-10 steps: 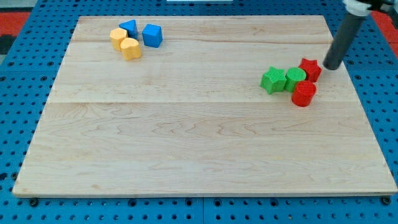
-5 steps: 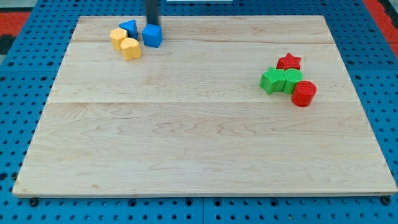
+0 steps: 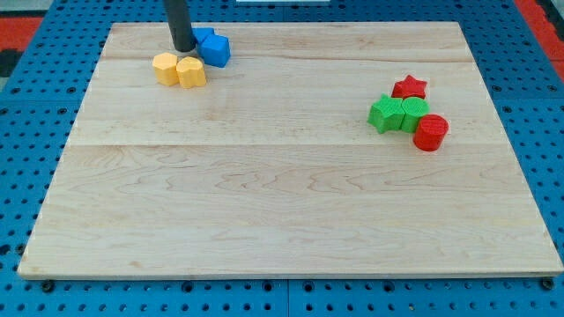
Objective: Drag the blue cube towards the bottom right corner
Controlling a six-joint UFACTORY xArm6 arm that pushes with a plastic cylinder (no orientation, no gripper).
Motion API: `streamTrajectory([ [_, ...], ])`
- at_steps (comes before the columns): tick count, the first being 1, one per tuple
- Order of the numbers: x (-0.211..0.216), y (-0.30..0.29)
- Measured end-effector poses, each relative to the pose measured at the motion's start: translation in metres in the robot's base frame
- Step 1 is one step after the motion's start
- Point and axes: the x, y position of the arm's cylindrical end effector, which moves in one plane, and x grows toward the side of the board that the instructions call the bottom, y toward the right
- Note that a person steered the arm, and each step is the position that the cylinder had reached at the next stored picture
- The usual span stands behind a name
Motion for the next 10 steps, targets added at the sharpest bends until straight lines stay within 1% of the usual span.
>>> streamTrajectory([
  [1,-0.027,-0.021],
  [2,0.0,0.032],
  [3,0.052,0.065],
  [4,0.079,0.08],
  [5,0.07,0.063],
  [6,0.089,0.074],
  [7,0.118,0.115],
  [8,0.075,0.069],
  [9,0.054,0.1],
  [10,0.09,0.169],
])
